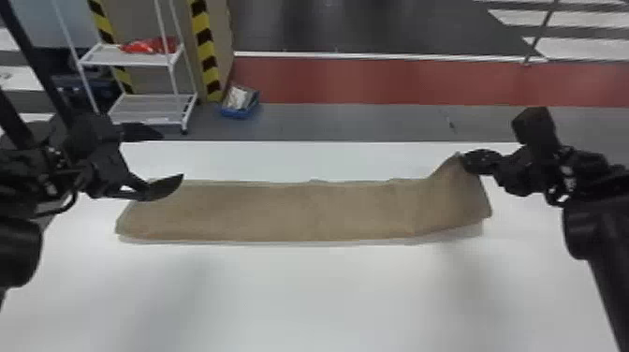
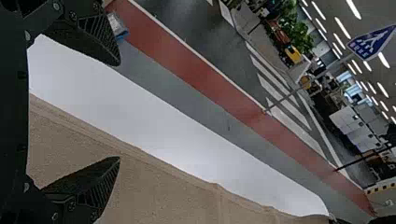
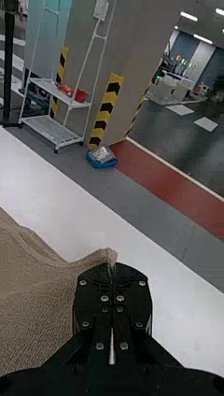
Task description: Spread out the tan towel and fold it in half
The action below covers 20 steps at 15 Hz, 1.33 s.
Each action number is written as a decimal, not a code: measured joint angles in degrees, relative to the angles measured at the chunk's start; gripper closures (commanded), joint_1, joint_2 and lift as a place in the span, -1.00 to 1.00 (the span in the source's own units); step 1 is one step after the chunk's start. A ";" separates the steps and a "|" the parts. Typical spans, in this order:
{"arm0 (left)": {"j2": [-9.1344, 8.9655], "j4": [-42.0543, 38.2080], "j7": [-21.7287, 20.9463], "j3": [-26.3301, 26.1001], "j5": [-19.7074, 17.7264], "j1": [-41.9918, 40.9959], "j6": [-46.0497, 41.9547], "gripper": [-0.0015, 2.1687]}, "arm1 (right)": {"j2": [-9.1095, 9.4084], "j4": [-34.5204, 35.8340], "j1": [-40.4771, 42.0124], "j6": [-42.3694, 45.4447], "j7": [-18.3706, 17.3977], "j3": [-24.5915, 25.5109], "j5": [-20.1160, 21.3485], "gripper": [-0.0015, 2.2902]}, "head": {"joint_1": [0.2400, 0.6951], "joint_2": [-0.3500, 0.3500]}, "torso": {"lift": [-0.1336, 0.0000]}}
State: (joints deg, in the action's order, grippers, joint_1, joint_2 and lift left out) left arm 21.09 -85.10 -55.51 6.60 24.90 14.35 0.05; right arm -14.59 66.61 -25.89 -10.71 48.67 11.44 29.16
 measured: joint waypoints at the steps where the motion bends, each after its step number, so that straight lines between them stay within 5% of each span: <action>1: -0.66 0.25 -0.32 -0.77 -0.39 0.88 1.00 -0.80 | -0.06 -0.26 0.20 0.77 0.24 0.94 -0.31 0.25 | 0.81 -0.16 | -0.86; 4: -2.45 2.29 -0.64 -4.37 -0.79 3.73 3.03 -0.73 | -0.18 -2.39 0.69 3.01 -0.23 1.70 0.32 0.25 | 0.84 -0.28 | -0.86; 10: -3.66 18.59 -0.86 -9.02 0.76 15.41 9.26 -0.69 | -0.59 -4.94 3.85 9.52 -1.43 2.38 0.46 0.25 | 0.95 -0.26 | -0.86; 14: 0.42 21.50 -2.49 -8.10 2.20 16.40 15.17 -0.67 | -1.61 -4.17 5.78 10.89 -1.34 2.35 -0.24 0.25 | 1.00 -0.10 | -0.86; 16: 1.96 22.43 -3.65 -7.25 1.65 16.94 20.32 -0.51 | -2.33 -3.59 6.80 11.64 -1.25 2.19 -1.06 0.25 | 1.00 -0.04 | -0.86; 20: 2.00 24.50 -4.16 -4.99 -2.32 19.36 34.73 -0.51 | -3.94 -2.27 9.46 13.75 -0.96 1.84 -3.09 0.25 | 1.00 0.03 | -0.86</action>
State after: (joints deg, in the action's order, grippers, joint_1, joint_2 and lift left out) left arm 23.09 -60.60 -59.68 1.61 22.58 33.71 34.78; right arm -18.53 64.34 -16.43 3.05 47.71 13.28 26.07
